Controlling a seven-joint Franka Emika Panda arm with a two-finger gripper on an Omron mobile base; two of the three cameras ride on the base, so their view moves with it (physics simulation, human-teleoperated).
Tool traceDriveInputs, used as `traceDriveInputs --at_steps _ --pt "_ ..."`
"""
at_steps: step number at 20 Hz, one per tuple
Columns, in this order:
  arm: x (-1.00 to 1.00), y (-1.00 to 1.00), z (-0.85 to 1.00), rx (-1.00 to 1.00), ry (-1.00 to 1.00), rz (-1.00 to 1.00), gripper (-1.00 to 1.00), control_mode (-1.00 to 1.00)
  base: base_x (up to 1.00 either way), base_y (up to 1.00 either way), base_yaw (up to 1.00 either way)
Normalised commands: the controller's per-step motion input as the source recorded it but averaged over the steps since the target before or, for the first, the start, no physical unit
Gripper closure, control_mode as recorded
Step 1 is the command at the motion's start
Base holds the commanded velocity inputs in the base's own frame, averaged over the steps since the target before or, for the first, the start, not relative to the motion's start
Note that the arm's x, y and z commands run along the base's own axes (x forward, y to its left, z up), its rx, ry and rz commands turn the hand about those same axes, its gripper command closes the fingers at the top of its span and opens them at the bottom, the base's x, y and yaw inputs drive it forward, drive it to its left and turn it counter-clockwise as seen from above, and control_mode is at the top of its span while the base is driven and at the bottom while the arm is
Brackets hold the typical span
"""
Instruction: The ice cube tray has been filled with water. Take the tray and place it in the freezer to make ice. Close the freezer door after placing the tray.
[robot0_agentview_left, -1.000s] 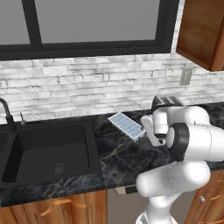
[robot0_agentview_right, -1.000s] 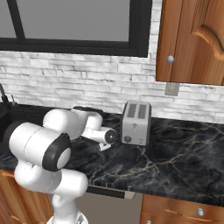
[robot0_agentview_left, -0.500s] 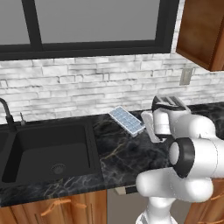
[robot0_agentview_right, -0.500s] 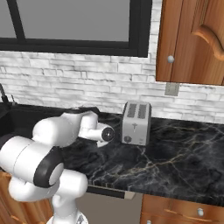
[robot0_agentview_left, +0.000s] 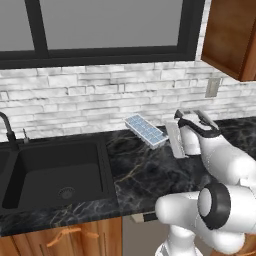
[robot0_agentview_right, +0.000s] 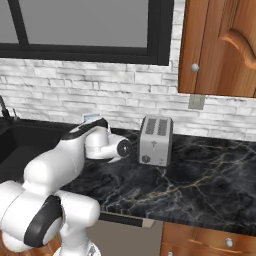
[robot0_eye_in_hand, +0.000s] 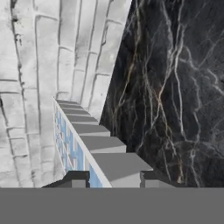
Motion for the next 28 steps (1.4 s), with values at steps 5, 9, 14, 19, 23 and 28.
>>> traceDriveInputs --at_steps 5,9,14,19,23,28 --pt "-0.45 0.0 0.58 0.03 0.0 0.06 1.0 -1.0 0.0 0.0 0.0" --pt "-0.58 0.0 0.54 0.02 0.0 0.05 1.0 -1.0 0.0 0.0 0.0" --pt "-0.64 0.0 0.52 0.02 -0.02 0.02 1.0 -1.0 0.0 0.0 0.0" --pt "-0.57 0.0 0.52 0.05 -0.05 0.0 1.0 -1.0 0.0 0.0 0.0" --pt "-0.64 0.0 0.44 0.04 -0.03 0.0 1.0 -1.0 0.0 0.0 0.0" --pt "-0.71 -0.07 0.37 0.02 0.0 0.0 1.0 -1.0 0.0 0.0 0.0"
